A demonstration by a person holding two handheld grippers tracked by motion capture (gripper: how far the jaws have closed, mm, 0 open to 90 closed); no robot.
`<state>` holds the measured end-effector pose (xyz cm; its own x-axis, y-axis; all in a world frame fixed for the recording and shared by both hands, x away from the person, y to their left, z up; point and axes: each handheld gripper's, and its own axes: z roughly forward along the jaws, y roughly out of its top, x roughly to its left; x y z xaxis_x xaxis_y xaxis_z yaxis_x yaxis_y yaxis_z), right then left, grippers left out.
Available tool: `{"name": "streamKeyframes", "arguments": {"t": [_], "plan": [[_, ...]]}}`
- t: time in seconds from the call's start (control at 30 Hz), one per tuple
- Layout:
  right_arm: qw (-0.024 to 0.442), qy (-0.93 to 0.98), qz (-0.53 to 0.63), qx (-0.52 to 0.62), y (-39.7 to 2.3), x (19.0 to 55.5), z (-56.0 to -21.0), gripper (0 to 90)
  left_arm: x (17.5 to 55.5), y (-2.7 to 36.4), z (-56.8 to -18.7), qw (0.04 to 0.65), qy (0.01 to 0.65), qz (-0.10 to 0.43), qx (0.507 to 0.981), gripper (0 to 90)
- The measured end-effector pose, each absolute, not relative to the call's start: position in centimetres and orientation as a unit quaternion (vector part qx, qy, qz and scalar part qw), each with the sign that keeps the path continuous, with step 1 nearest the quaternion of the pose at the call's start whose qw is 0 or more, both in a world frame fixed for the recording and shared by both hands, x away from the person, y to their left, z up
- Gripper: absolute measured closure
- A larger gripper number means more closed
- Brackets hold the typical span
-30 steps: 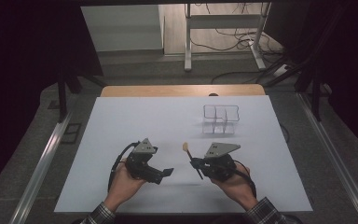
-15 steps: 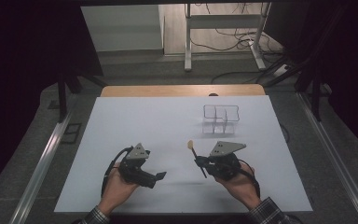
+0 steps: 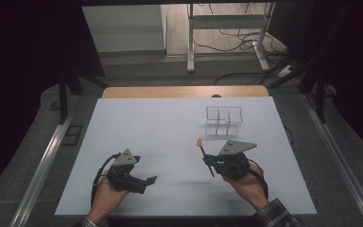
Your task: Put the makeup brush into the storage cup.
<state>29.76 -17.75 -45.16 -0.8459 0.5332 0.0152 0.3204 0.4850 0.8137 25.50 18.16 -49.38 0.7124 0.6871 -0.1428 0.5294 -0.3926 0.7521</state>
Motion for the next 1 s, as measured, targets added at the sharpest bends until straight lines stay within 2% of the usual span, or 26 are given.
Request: {"name": "streamKeyframes", "arguments": {"t": [1.0], "plan": [[0.131, 0.835, 0.452, 0.284, -20.0, 31.2, -44.6, 83.7, 23.4, 21.8, -49.9, 0.392, 0.405, 0.134, 0.815, 0.1]]}}
